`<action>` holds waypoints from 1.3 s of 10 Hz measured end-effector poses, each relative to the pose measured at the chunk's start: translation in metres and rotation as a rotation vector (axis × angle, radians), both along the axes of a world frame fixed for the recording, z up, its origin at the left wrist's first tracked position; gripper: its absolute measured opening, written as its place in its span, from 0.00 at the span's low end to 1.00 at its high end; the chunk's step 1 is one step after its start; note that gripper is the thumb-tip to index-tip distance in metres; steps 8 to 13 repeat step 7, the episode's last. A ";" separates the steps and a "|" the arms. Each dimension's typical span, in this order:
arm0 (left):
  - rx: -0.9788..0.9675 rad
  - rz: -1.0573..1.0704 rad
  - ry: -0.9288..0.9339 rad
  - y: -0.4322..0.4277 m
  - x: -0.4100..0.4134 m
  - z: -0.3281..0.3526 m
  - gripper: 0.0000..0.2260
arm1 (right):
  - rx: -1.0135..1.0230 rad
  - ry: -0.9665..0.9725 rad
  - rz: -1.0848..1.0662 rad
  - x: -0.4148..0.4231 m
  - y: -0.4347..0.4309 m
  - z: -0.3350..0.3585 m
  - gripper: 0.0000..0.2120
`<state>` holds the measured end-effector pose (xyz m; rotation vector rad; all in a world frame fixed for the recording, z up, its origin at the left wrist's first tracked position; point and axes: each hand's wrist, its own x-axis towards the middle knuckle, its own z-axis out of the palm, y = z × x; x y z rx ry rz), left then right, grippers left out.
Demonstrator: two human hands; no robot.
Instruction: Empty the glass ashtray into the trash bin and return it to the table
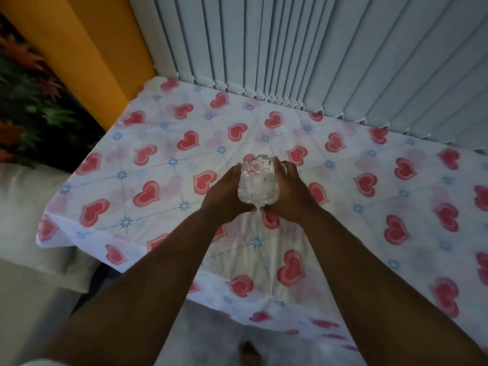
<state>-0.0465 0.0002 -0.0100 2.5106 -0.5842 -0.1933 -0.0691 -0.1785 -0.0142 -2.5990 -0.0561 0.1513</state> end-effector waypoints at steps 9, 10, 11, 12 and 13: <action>0.169 -0.024 0.220 -0.019 0.018 0.022 0.51 | -0.066 0.086 0.006 0.018 -0.029 -0.018 0.65; 0.169 -0.024 0.220 -0.019 0.018 0.022 0.51 | -0.066 0.086 0.006 0.018 -0.029 -0.018 0.65; 0.169 -0.024 0.220 -0.019 0.018 0.022 0.51 | -0.066 0.086 0.006 0.018 -0.029 -0.018 0.65; 0.169 -0.024 0.220 -0.019 0.018 0.022 0.51 | -0.066 0.086 0.006 0.018 -0.029 -0.018 0.65; 0.169 -0.024 0.220 -0.019 0.018 0.022 0.51 | -0.066 0.086 0.006 0.018 -0.029 -0.018 0.65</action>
